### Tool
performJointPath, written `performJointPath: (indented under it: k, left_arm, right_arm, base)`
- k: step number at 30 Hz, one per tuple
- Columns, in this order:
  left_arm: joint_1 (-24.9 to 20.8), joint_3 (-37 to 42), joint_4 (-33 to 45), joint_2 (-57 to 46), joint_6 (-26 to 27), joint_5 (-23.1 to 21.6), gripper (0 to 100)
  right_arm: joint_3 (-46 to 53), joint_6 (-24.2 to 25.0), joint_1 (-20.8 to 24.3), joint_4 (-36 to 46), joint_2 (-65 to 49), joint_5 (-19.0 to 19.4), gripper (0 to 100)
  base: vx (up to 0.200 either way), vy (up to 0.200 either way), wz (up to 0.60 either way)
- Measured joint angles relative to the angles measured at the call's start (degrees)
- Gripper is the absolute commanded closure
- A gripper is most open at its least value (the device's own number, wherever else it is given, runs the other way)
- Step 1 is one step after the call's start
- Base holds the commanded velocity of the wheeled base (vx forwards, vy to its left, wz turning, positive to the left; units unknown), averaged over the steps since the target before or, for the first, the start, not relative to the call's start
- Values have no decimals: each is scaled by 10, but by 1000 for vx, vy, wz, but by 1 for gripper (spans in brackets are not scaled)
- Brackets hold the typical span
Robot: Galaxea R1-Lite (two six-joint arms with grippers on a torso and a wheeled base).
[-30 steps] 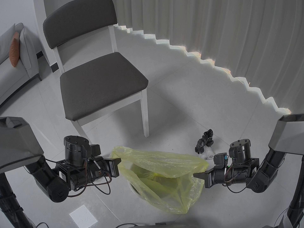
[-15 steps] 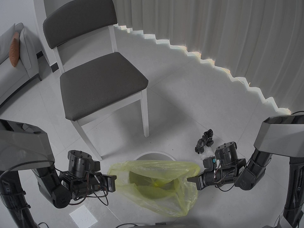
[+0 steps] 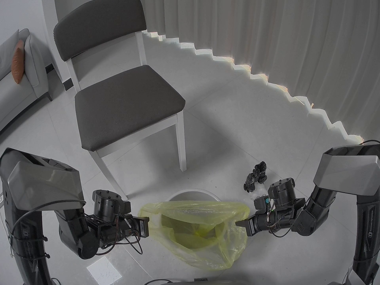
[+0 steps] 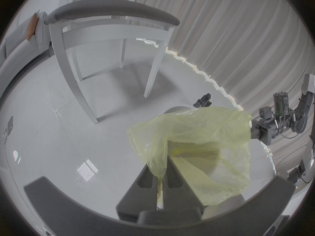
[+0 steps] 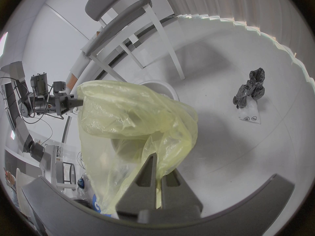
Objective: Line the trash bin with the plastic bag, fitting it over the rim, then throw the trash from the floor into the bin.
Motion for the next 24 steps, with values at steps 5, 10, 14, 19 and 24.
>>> performJointPath:
  k: [5,10,14,19,24]
  left_arm:
    - [14,-18,-3,26,5,-3,100]
    - [20,-17,-12,35,5,-4,100]
    - [19,-10,-26,38,5,-3,100]
    - [17,4,-44,38,5,-1,100]
    - [16,11,-47,38,5,1,100]
  right_arm:
    - [-20,0,-6,38,9,0,100]
    - [-24,-1,-7,45,12,0,100]
    - [-20,-15,-6,49,12,0,0]
    - [-3,-25,-8,47,9,0,0]
    - [16,-36,-18,49,-18,0,0]
  base:
    - [0,0,0]
    - [0,0,0]
    - [0,0,0]
    - [0,0,0]
    - [0,0,0]
